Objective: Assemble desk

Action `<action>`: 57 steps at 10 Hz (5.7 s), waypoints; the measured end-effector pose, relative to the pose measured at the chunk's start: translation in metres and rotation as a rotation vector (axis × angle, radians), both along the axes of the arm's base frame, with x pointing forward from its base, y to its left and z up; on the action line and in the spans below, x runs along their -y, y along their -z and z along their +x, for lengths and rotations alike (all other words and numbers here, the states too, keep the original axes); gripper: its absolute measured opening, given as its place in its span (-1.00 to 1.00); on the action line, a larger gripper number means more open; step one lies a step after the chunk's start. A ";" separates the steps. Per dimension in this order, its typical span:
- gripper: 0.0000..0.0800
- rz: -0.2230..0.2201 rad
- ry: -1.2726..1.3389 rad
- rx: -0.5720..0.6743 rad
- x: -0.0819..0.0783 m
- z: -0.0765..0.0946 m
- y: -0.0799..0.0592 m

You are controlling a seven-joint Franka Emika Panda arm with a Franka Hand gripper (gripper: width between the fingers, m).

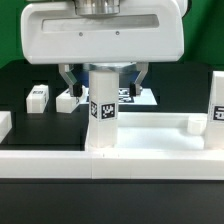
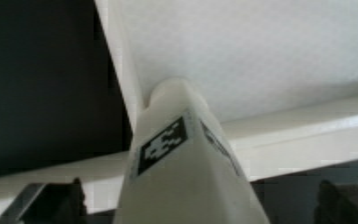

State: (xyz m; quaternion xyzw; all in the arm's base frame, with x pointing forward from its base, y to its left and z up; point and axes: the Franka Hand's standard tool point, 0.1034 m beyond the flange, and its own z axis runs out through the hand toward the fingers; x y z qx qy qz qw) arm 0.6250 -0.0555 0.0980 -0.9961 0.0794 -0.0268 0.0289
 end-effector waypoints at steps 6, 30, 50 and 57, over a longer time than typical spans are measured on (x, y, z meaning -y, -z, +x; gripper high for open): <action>0.62 -0.061 -0.396 0.003 0.003 0.000 0.000; 0.62 -0.004 0.175 -0.006 0.001 -0.002 -0.009; 0.62 0.052 0.636 0.001 -0.054 -0.082 -0.009; 0.62 0.102 0.975 -0.038 -0.056 -0.091 0.001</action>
Offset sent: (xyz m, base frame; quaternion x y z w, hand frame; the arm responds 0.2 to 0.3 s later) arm 0.0076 0.0000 0.0005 0.0004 -0.0097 -0.2281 0.9736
